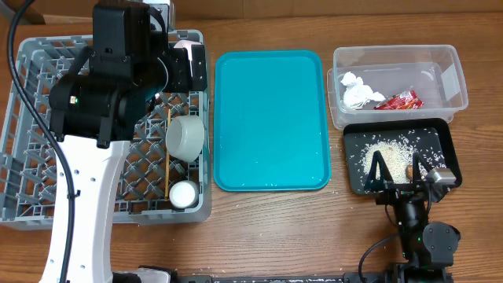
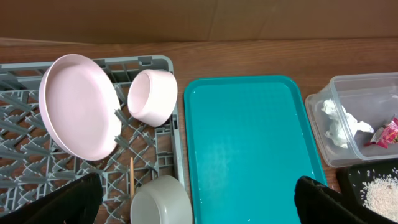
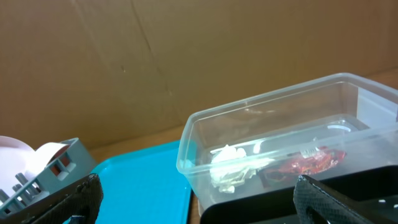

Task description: Sort waste into correct bins and load items into the dishwasher

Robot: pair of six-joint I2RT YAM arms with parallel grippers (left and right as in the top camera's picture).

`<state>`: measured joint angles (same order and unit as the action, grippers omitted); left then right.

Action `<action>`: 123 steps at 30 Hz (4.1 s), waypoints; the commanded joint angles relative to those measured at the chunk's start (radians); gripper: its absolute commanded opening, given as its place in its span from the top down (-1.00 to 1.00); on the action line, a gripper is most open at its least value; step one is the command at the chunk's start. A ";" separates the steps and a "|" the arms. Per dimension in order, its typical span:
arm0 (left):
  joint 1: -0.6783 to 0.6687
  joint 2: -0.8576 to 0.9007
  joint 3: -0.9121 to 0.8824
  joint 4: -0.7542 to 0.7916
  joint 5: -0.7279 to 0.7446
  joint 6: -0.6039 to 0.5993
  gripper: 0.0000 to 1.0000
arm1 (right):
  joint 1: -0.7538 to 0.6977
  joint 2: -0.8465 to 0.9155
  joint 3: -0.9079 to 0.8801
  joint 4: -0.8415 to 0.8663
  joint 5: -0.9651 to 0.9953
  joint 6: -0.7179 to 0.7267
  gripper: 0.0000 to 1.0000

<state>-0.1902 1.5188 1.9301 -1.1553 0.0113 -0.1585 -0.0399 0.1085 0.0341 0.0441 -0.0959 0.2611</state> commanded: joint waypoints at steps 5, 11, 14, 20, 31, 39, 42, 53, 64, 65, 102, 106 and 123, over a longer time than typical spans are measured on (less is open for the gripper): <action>0.000 -0.002 0.002 0.000 0.005 -0.006 -0.99 | -0.004 -0.101 -0.026 -0.123 0.014 -0.004 -1.00; 0.000 -0.002 0.002 0.000 0.005 -0.006 -0.99 | -0.004 -0.106 -0.026 -0.122 0.024 -0.003 -1.00; 0.000 -0.002 0.002 0.000 0.005 -0.006 -0.99 | -0.004 -0.106 -0.026 -0.121 0.024 -0.003 -1.00; 0.000 -0.002 0.002 0.000 0.005 -0.006 -1.00 | -0.005 -0.106 -0.026 -0.121 0.024 -0.003 -1.00; 0.000 -0.002 0.002 0.000 0.005 -0.006 -1.00 | -0.005 -0.106 -0.026 -0.121 0.024 -0.003 -1.00; 0.000 -0.002 0.002 -0.008 -0.006 0.010 -1.00 | -0.005 -0.106 -0.026 -0.121 0.024 -0.003 -1.00; 0.003 -0.005 -0.003 -0.019 -0.062 0.044 -1.00 | -0.005 -0.106 -0.026 -0.121 0.024 -0.003 -1.00; 0.119 -0.309 -0.356 0.181 -0.009 0.058 -1.00 | -0.005 -0.106 -0.026 -0.121 0.024 -0.003 -1.00; 0.205 -0.917 -1.207 0.834 0.012 0.119 -0.99 | -0.005 -0.106 -0.026 -0.121 0.024 -0.003 -1.00; 0.205 -0.964 -1.275 0.893 0.012 0.119 -0.99 | -0.005 -0.106 -0.026 -0.121 0.024 -0.003 -1.00; 0.262 -1.515 -1.925 1.096 0.173 0.424 -0.99 | -0.005 -0.106 -0.026 -0.121 0.024 -0.003 -1.00; 0.262 -1.515 -1.925 1.096 0.173 0.424 -1.00 | -0.005 -0.106 -0.026 -0.121 0.024 -0.003 -1.00; 0.262 -1.515 -1.925 1.096 0.173 0.424 -1.00 | -0.005 -0.106 -0.026 -0.121 0.024 -0.003 -1.00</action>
<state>0.0620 0.0154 0.0105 -0.0608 0.1658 0.2440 -0.0399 0.0128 0.0185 -0.0818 -0.0780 0.2607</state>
